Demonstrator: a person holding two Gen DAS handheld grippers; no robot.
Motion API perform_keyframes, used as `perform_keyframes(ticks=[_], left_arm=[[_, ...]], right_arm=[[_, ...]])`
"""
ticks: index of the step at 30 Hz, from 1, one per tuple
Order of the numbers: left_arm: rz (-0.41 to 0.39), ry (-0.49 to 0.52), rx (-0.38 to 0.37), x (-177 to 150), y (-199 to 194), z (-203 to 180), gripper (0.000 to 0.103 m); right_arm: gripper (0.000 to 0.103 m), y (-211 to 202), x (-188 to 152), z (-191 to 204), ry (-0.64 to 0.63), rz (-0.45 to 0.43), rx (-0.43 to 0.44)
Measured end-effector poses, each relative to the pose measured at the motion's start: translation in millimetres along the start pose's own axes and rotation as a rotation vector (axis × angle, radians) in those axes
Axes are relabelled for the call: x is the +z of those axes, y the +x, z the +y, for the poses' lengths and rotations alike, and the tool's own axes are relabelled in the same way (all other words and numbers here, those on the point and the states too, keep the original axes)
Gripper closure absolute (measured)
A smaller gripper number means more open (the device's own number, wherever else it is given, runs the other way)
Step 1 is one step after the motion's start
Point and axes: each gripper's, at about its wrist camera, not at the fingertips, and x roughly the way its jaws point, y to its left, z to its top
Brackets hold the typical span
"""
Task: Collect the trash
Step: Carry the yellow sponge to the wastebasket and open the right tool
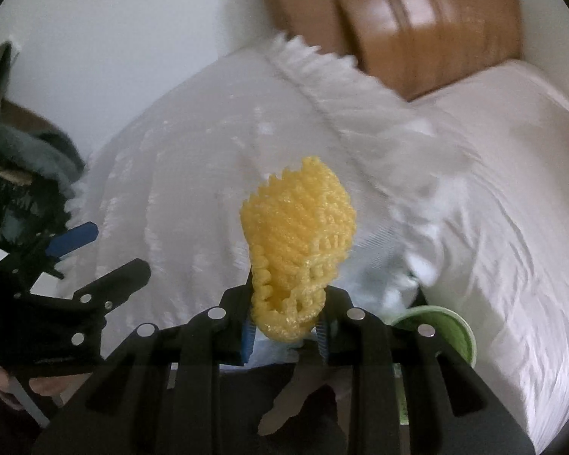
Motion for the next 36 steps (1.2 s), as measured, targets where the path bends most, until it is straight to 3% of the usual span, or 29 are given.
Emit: perform_keyframes(ticks=[8, 15, 21, 26, 31, 36], left_arm=[[0.016, 0.13, -0.035, 0, 2, -68, 0.008], [0.071, 0.262, -0.068, -10, 17, -120, 0.008], [0.101, 0.341, -0.119, -17, 25, -153, 0.008], [0.171, 0.438, -0.194, -31, 63, -190, 0.008], [0.245, 0.514, -0.173, -49, 110, -223, 0.008], [0.276, 0.525, -0.165, -58, 121, -230, 0.008]], right_arm=[[0.076, -36, -50, -69, 0.106, -0.052, -0.067], [0.076, -45, -115, -134, 0.252, 0.011, -0.168], [0.076, -50, -160, -166, 0.352, 0.045, -0.194], [0.076, -35, -184, -187, 0.384, 0.069, -0.196], [0.076, 0, -202, -205, 0.418, 0.154, -0.199], [0.076, 29, -210, -215, 0.437, 0.212, -0.188]])
